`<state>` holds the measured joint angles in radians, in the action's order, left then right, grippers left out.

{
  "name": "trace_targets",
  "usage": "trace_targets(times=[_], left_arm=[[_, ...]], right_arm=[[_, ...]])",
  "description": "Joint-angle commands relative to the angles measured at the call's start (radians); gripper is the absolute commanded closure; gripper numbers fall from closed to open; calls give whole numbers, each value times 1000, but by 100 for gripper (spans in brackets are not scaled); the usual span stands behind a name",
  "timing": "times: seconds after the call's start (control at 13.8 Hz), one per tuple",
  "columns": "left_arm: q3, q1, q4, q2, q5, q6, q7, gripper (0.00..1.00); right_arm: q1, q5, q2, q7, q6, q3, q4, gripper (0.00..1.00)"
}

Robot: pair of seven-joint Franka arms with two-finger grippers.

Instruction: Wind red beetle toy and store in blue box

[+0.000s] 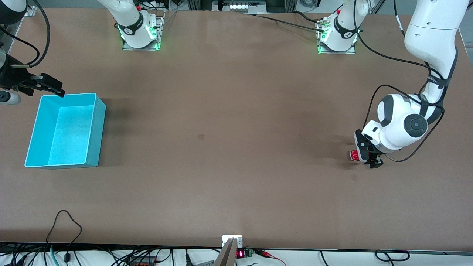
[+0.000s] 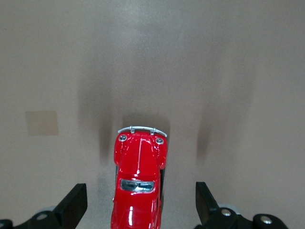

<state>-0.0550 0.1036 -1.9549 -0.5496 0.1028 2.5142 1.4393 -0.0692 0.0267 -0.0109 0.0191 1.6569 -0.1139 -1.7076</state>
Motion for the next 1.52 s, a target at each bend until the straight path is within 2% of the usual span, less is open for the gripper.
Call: trace_targets(times=[0.0, 0.07, 0.15, 0.29, 0.36, 0.44, 0.51, 0.94, 1.45], left_arm=[[3, 5, -10, -12, 15, 32, 26, 2], [3, 7, -12, -13, 15, 35, 26, 12], [3, 5, -13, -12, 15, 35, 27, 26], [3, 7, -12, -10, 18, 35, 71, 65], [3, 7, -12, -6, 18, 34, 97, 82], [1, 7, -12, -6, 18, 32, 107, 86], [3, 7, -12, -7, 18, 32, 111, 89], [3, 21, -12, -16, 18, 31, 136, 89], [3, 197, 36, -72, 18, 35, 255, 89]], right_arm=[[-1, -10, -4, 13, -9, 0, 13, 0], [-1, -10, -3, 13, -9, 0, 13, 0], [-1, -10, -3, 13, -11, 0, 13, 0], [0, -10, -3, 13, -11, 0, 13, 0], [-1, -10, -3, 13, -11, 0, 13, 0], [0, -10, -3, 13, -11, 0, 13, 0], [0, -10, -3, 13, -11, 0, 13, 0], [-1, -10, -3, 12, -9, 0, 13, 0], [-1, -10, -3, 12, -8, 0, 13, 0]])
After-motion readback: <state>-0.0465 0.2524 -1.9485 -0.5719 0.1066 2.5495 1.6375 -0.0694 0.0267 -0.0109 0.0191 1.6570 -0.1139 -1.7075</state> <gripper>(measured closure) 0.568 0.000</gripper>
